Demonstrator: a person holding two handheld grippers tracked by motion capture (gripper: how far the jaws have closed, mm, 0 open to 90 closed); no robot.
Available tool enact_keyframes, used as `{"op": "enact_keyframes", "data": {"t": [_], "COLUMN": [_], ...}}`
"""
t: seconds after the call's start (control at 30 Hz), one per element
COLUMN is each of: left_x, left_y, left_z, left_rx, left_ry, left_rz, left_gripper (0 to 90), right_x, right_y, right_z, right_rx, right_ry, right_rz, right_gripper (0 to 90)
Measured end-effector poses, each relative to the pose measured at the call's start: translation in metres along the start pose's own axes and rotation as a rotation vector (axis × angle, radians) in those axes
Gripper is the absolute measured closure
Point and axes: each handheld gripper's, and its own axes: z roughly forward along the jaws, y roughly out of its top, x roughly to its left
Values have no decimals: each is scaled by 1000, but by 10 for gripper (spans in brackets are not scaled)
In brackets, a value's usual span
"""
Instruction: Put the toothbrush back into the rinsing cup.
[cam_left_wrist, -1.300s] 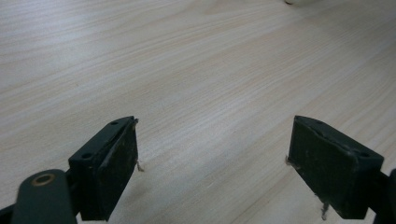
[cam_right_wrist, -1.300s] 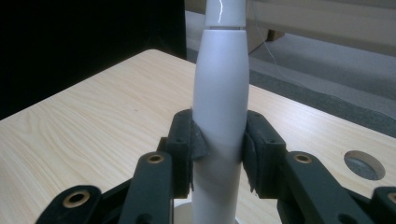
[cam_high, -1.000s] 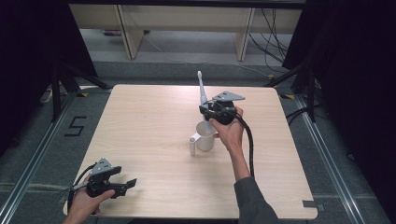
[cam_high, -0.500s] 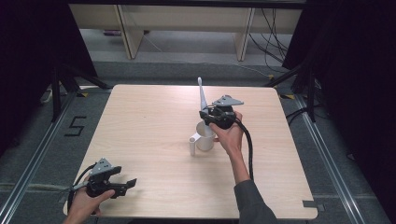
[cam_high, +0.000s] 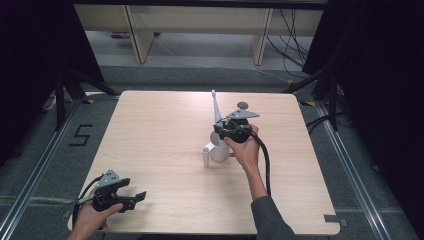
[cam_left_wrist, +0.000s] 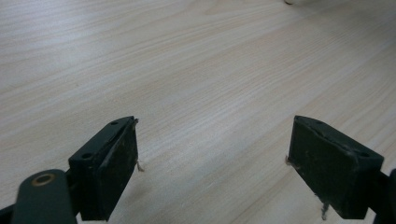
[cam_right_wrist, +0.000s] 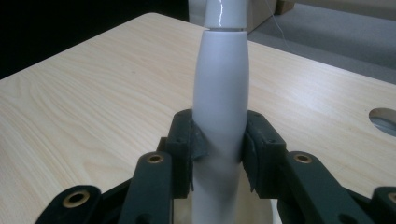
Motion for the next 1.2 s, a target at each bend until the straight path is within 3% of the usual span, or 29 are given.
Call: {"op": "enact_keyframes", "data": {"t": [0.03,0.07,0.1,0.17,0.3,0.33,0.37,0.5,0.53,0.77,0.8,0.87,0.9,1.03,1.2], "left_x": [0,0,0,0,0,0,0,0,0,-1,-1,-1,-1,0,0], "left_y": [0,-1,-1,-1,0,-1,-1,0,0,0,0,0,0,-1,-1], "left_z": [0,1,1,1,0,1,1,0,0,1,1,1,1,1,1], "left_rx": [-3,-10,-8,-9,-2,-9,-8,-2,-3,-9,-9,-10,-9,-16,-18], "left_ry": [-1,-1,-2,-2,1,-2,-1,1,0,0,0,0,0,-3,-2], "left_rz": [-3,-1,1,0,-3,-2,-1,-3,-3,-6,-6,-8,-6,-1,-3], "left_gripper": [153,153,153,153,153,153,153,153,153,153,153,153,153,153,153], "right_x": [0,2,-1,0,0,2,1,2,1,4,2,1,3,0,1], "right_y": [-1,-2,-3,-5,-8,-8,-9,-10,-10,-14,-14,-16,-17,-18,-17], "right_z": [1,0,1,3,5,4,6,6,8,10,11,12,12,13,11], "right_rx": [3,18,20,14,28,42,32,53,49,70,72,71,75,65,73], "right_ry": [0,2,-1,6,14,5,-1,4,5,20,13,18,17,17,17], "right_rz": [-2,25,-10,13,-9,12,-5,4,-19,12,-17,-29,13,-20,0], "right_gripper": [668,668,668,668,668,667,667,667,667,667,667,667,667,666,649]}}
